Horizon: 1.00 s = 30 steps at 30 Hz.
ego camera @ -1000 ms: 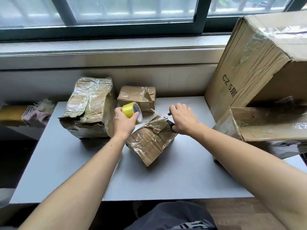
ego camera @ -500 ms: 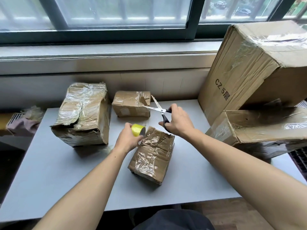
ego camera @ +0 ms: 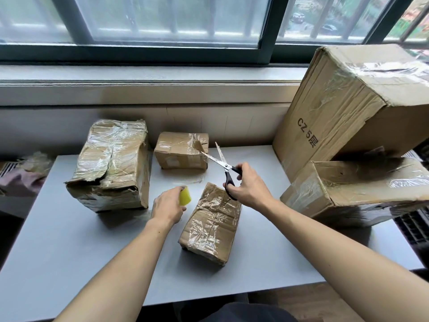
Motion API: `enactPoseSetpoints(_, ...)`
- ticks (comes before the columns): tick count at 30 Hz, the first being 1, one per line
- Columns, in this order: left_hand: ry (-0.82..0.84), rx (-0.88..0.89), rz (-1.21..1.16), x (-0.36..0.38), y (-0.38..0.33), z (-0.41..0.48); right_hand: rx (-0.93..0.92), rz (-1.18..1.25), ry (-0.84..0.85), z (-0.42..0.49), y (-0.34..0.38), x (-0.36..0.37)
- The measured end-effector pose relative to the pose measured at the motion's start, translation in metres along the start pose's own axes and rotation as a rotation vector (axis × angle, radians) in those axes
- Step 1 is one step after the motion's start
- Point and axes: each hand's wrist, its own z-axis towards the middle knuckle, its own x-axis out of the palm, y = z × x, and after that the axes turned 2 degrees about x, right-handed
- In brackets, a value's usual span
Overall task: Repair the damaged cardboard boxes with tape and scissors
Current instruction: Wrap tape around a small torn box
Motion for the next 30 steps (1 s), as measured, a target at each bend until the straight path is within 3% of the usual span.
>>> enactPoseSetpoints(4,0.122,-0.06,-0.13,-0.009,0.002,0.007,-0.025,0.011,-0.042,-0.002,0.003,0.002)
enactPoseSetpoints(7,-0.036,-0.041,-0.346,-0.03,-0.018,0.009,-0.04,0.025,-0.054,-0.004,0.006,0.003)
enactPoseSetpoints(9,-0.127,-0.014,-0.613,-0.05,-0.038,0.007,-0.054,0.041,-0.056,-0.005,0.01,0.003)
enactPoseSetpoints(11,-0.156,0.017,-0.853,-0.066,-0.057,0.004,-0.066,0.053,-0.051,-0.007,0.013,0.003)
enactPoseSetpoints(15,-0.181,0.041,-1.111,-0.08,-0.082,0.002,-0.114,0.044,-0.064,-0.012,0.016,0.002)
enactPoseSetpoints(20,-0.224,-0.118,-1.183,-0.089,-0.098,-0.003,-0.231,-0.148,-0.257,-0.017,0.017,-0.005)
enactPoseSetpoints(24,-0.238,-0.128,-1.184,-0.101,-0.108,-0.015,-0.298,-0.265,-0.382,-0.019,0.021,-0.014)
enactPoseSetpoints(27,-0.204,-0.23,-1.296,-0.113,-0.117,-0.019,-0.354,-0.351,-0.52,-0.02,0.025,-0.022)
enactPoseSetpoints(30,-0.171,-0.332,-1.347,-0.12,-0.127,-0.026,-0.402,-0.392,-0.557,-0.018,0.028,-0.03)
